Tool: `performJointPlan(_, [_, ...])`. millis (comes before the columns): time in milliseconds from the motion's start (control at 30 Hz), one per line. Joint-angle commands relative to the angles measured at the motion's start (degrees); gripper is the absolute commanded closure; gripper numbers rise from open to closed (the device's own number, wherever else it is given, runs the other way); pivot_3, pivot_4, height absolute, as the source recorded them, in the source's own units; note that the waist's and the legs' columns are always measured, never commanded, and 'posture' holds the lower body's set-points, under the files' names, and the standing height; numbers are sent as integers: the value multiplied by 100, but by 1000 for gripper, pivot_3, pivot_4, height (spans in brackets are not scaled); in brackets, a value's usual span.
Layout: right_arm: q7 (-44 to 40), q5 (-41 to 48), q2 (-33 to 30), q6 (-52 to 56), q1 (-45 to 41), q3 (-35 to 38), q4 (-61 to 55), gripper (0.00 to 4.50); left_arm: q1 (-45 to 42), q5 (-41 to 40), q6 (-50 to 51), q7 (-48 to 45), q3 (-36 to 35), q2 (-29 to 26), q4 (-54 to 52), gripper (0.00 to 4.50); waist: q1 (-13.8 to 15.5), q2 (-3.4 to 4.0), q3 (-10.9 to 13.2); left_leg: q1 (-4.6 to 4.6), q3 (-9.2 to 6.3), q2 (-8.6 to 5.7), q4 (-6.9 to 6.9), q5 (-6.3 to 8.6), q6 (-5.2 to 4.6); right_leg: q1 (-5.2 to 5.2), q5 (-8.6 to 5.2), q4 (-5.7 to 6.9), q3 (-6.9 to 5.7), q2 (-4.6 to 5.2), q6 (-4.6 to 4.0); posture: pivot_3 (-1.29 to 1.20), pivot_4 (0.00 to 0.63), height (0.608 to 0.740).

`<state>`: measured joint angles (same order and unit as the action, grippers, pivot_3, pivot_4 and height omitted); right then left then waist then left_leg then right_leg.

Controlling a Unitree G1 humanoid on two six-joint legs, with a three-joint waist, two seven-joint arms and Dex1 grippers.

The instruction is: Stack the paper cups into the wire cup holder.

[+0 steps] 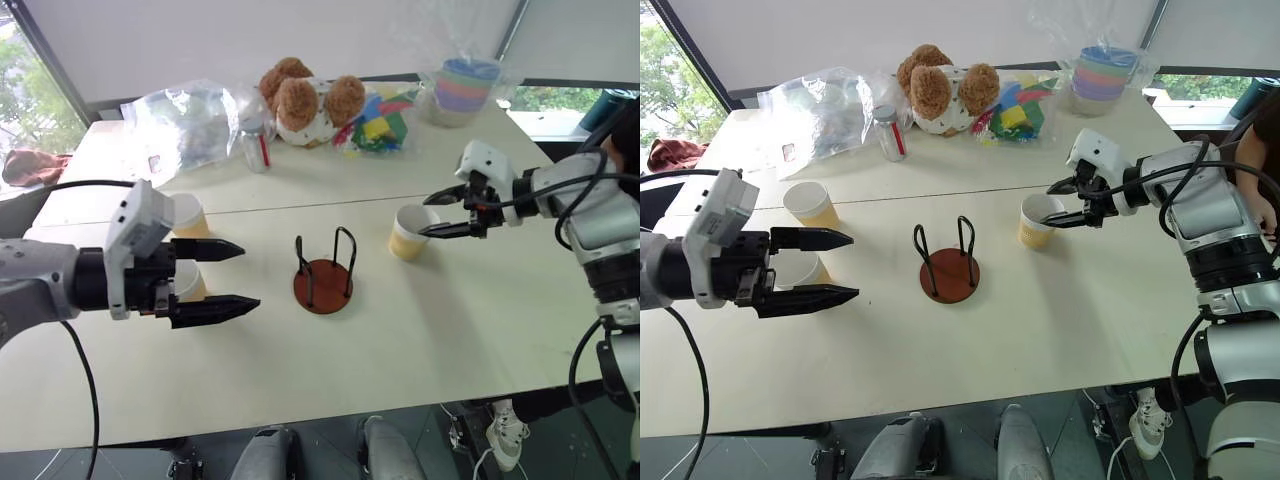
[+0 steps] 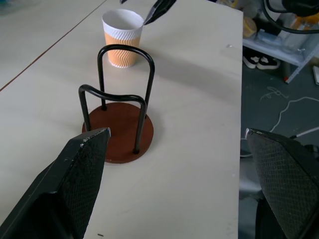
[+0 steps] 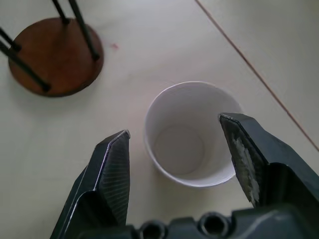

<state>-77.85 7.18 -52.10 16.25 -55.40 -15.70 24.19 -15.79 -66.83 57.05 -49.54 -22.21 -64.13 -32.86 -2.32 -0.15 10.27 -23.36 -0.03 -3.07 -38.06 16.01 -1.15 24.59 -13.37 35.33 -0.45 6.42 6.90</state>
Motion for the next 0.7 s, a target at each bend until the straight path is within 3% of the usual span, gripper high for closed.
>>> performJointPlan(33, [-196,-169,97,-274,-247,45,169,1411,49,23,-50,81,-91,-12,-75,0,15,0,0,0,0,0,-1,0,1,0,0,0,0,1,0,0,150,740])
performJointPlan(367, [-321,-638,511,-599,-211,-61,724,1411,91,96,-117,130,-102,-4,37,0,123,0,0,-2,-4,-3,-4,-3,10,0,0,-1,0,5,-1,0,150,740])
performJointPlan(467, [-337,-733,597,-705,-223,-54,884,2674,182,180,-164,69,-140,2,60,0,137,0,0,-2,-4,-4,-4,-4,12,0,0,-1,1,5,-1,0,150,740])
performJointPlan(567, [-373,-802,616,-812,-234,-43,981,4308,278,245,-200,15,-193,6,66,0,149,0,0,-2,-5,-4,-4,-4,13,0,0,-1,0,5,-1,0,150,740])
performJointPlan(700, [-447,-826,630,-853,-249,-16,979,4417,383,340,-276,-59,-212,11,80,0,140,0,0,-1,-5,-5,-4,-5,13,-1,0,0,0,6,-1,0,150,740])
